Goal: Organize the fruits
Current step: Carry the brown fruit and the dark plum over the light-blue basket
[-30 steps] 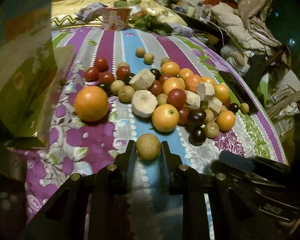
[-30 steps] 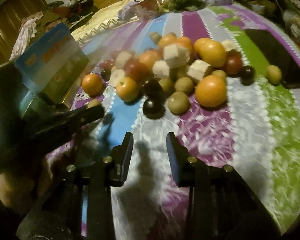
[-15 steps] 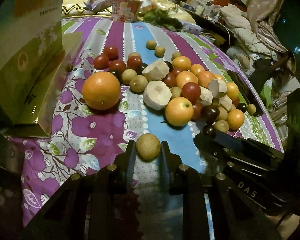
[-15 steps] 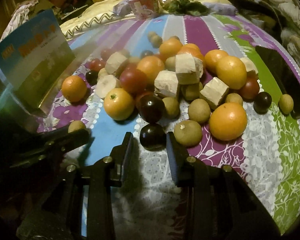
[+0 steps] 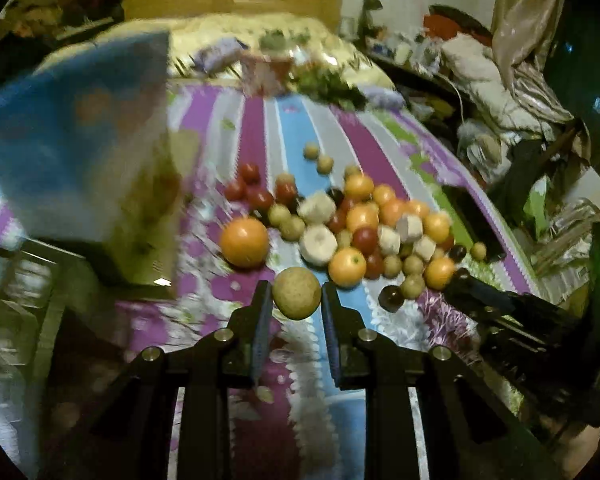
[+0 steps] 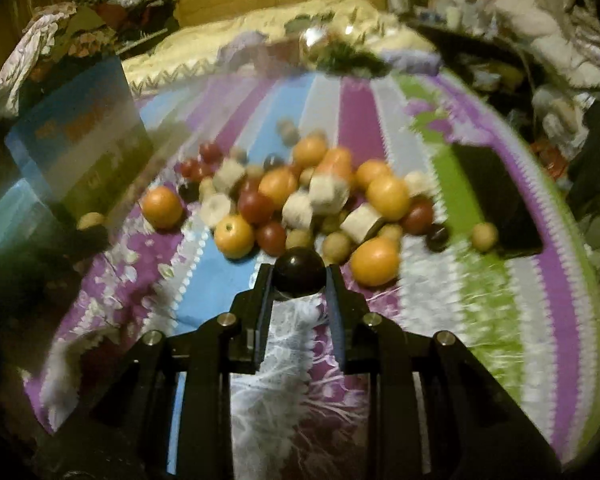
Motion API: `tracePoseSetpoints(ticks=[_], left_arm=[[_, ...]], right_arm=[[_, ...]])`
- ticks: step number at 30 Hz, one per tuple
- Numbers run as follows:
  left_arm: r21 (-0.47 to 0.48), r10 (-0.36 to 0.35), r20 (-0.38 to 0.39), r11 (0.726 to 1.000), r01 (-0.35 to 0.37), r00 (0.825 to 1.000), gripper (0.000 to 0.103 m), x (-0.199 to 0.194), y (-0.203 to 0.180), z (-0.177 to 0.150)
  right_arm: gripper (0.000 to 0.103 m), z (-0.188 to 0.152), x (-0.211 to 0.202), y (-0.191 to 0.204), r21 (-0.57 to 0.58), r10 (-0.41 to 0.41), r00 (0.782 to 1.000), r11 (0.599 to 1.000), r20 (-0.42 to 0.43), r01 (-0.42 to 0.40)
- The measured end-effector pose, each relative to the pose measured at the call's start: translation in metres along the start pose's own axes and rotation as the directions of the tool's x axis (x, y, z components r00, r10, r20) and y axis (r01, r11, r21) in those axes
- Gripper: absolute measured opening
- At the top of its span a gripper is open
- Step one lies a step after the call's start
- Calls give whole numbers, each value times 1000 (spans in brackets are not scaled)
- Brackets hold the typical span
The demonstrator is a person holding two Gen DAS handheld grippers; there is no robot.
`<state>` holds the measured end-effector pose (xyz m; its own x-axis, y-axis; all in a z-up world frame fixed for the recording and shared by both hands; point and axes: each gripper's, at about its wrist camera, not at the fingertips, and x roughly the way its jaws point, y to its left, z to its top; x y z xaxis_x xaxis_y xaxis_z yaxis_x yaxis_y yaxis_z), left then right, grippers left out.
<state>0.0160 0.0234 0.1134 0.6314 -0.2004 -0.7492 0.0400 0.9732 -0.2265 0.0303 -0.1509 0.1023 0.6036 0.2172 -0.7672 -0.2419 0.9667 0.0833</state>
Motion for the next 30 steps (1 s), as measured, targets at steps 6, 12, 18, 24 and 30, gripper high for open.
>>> tracePoseSetpoints(ticks=[6, 12, 18, 24, 30], left_arm=[[-28, 34, 85, 999, -31, 996, 25, -57, 13, 17], [-62, 60, 122, 997, -53, 991, 25, -97, 29, 22], [-113, 91, 158, 991, -74, 983, 25, -135, 54, 22], [-179, 147, 187, 977, -114, 971, 25, -170, 90, 22], [-241, 201, 194, 959, -152, 960, 25, -197, 126, 17]], right_arm=[[26, 19, -42, 10, 0, 26, 997, 1000, 66, -26], [26, 33, -61, 29, -12, 85, 992, 996, 93, -85], [26, 49, -79, 62, -73, 122, 985, 991, 123, -113], [26, 59, -85, 97, -122, 188, 975, 977, 117, -174], [26, 68, -86, 140, -179, 268, 959, 952, 91, -249]])
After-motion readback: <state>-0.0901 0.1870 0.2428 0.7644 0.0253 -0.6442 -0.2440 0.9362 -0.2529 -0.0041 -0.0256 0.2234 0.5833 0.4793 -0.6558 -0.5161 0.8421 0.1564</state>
